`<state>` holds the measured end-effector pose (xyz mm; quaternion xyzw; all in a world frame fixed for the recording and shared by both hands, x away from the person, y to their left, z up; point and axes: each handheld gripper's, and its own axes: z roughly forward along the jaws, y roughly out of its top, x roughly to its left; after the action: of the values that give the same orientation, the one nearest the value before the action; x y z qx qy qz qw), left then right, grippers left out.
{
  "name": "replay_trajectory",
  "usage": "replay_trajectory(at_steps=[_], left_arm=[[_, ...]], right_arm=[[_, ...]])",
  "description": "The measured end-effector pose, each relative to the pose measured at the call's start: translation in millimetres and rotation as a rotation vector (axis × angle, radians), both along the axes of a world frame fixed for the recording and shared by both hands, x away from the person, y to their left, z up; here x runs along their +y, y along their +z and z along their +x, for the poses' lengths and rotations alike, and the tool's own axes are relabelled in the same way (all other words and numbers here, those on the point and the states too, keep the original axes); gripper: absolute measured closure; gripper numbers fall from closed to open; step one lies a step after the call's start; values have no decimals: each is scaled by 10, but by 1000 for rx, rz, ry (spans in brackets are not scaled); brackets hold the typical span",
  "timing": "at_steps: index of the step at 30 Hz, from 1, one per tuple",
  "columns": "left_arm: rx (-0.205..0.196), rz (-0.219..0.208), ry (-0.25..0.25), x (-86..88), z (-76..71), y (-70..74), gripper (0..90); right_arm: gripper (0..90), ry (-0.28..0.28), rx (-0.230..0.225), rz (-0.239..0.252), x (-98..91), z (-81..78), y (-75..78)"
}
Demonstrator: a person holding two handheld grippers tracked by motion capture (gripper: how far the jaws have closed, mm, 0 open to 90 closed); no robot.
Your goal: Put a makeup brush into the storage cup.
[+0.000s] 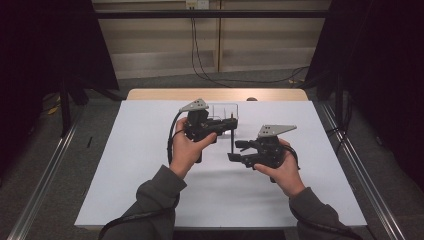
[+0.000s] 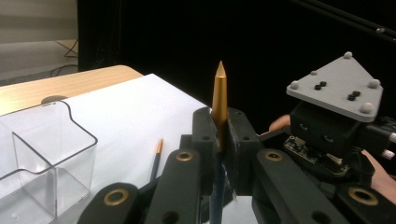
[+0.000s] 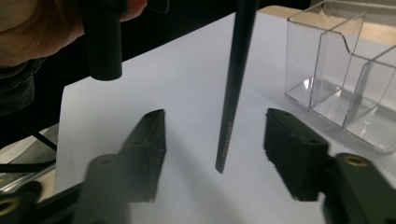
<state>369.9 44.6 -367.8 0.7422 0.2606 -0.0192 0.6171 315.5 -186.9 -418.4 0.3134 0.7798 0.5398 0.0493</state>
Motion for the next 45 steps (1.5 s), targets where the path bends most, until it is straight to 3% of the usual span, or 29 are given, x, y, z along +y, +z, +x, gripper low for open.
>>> replay_trajectory(at_steps=[4, 9, 12, 14, 27, 32, 45], left_arm=[[-13, 2, 3, 9, 0, 8, 837], [-21, 9, 8, 26, 6, 10, 837], [-28, 5, 16, 25, 2, 17, 837], [-39, 16, 15, 32, 0, 29, 837], [-65, 36, 34, 62, 3, 59, 836], [-70, 34, 40, 76, 4, 74, 837], [-75, 31, 33, 84, 5, 83, 837]], right_arm=[[296, -25, -35, -53, -50, -7, 0], [183, -40, -57, -72, -110, -4, 6], [128, -45, -75, -131, -131, -10, 1], [120, -51, -81, -145, -143, -24, 0], [69, -85, -90, -165, -264, -105, -16], [48, -57, -92, -183, -307, -135, -36], [47, -76, -79, -200, -420, -191, -69]])
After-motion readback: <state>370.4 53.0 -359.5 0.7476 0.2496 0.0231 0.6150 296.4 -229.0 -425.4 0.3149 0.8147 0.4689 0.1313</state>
